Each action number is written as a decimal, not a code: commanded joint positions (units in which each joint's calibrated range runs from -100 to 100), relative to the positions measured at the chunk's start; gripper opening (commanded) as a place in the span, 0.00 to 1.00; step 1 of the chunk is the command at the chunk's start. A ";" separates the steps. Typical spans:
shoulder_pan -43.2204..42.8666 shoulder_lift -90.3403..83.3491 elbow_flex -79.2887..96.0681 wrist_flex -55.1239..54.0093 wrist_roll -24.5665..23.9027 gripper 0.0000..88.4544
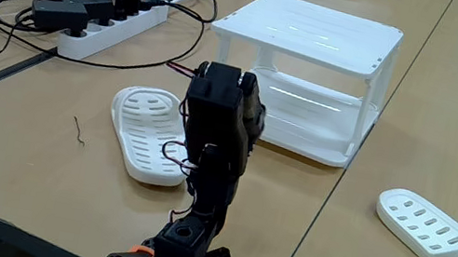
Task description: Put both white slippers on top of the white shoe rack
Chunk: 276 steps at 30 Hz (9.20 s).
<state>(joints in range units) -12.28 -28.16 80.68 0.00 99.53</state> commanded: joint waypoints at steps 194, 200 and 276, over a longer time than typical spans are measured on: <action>-28.50 10.29 -31.92 -0.60 0.47 0.01; -32.53 6.58 -31.02 -0.26 0.47 0.01; 34.65 -16.05 -2.06 0.00 -23.96 0.01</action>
<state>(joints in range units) 18.35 -41.86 78.98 0.17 73.99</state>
